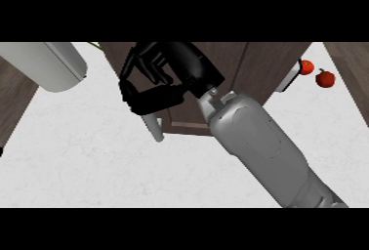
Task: Pick up the wine, place it into the cabinet and close the cabinet
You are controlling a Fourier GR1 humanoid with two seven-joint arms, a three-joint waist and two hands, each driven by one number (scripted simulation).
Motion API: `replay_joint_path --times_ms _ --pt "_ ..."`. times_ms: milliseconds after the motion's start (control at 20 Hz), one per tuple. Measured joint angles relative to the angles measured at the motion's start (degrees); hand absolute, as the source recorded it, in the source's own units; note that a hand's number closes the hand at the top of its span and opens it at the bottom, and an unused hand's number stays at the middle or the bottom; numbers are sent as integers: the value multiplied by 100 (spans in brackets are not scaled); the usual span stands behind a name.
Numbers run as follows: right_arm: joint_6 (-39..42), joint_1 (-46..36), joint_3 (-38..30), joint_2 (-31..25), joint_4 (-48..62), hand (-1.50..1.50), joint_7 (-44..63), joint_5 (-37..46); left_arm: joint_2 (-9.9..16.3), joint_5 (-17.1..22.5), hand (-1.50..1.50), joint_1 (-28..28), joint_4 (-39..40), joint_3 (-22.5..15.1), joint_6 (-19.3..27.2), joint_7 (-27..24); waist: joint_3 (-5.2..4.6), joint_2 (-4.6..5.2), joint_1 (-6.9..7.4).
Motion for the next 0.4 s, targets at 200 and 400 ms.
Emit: replay_joint_path --times_ms 200,400 --pt "260 -78 -51 -77 227 150 -370 -53 -130 -171 -150 -333 48 -234 272 97 -26 -15 18" --pt "411 -131 -72 -129 395 150 -664 -40 -252 -332 -150 -571 151 -424 421 121 -55 -29 32"
